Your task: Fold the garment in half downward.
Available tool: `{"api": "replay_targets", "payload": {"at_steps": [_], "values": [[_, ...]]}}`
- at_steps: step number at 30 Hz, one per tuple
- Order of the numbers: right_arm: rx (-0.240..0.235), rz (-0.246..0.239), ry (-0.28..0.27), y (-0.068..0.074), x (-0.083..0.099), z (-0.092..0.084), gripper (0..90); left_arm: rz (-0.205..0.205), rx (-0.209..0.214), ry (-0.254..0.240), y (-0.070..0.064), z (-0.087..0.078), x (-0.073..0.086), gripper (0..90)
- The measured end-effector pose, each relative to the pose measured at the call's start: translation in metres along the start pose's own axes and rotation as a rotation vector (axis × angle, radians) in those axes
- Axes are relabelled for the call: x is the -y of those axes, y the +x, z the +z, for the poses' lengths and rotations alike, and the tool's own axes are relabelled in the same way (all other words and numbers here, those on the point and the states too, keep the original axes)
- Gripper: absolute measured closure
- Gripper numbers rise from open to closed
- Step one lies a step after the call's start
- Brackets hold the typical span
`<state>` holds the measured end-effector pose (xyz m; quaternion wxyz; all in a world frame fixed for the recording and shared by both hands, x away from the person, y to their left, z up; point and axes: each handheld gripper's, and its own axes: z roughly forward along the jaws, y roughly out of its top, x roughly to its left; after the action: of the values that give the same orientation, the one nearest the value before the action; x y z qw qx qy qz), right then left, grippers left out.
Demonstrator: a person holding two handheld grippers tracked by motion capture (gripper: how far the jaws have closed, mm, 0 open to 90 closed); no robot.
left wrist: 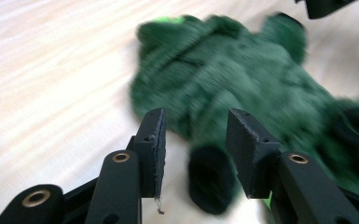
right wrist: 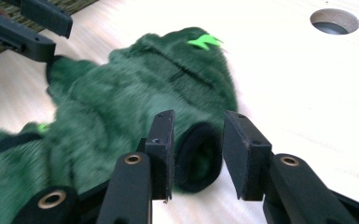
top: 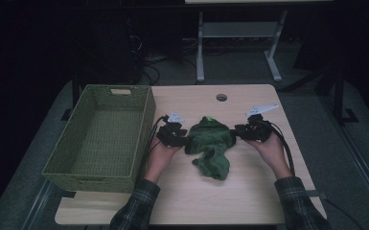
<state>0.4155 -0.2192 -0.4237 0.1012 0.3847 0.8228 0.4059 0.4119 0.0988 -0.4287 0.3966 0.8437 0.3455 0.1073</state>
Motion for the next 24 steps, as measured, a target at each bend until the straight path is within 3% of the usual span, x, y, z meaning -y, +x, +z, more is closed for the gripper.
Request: {"api": "replay_targets", "payload": {"at_steps": [1,3,6,10,17,24], "values": [[0.011,-0.01,-0.016,-0.001,-0.002,0.001,64.3,-0.009,-0.003,0.004,0.003,0.004,-0.002,56.5],[0.005,0.014,0.002,-0.005,-0.007,0.007,63.8,-0.012,-0.01,0.008,0.009,0.011,-0.005,56.4],[0.025,-0.001,-0.015,-0.008,-0.012,0.016,63.7,-0.005,-0.023,0.021,0.02,0.02,-0.009,55.2],[0.024,0.017,0.015,-0.014,-0.016,0.034,62.7,-0.008,-0.032,0.027,0.03,0.031,-0.014,52.1],[0.018,0.039,0.046,-0.022,-0.01,0.058,63.8,0.007,-0.016,0.057,0.028,0.047,-0.013,49.4],[0.015,0.011,0.074,-0.022,-0.012,0.067,68.0,0.006,-0.008,0.064,0.029,0.054,-0.011,52.0]]}}
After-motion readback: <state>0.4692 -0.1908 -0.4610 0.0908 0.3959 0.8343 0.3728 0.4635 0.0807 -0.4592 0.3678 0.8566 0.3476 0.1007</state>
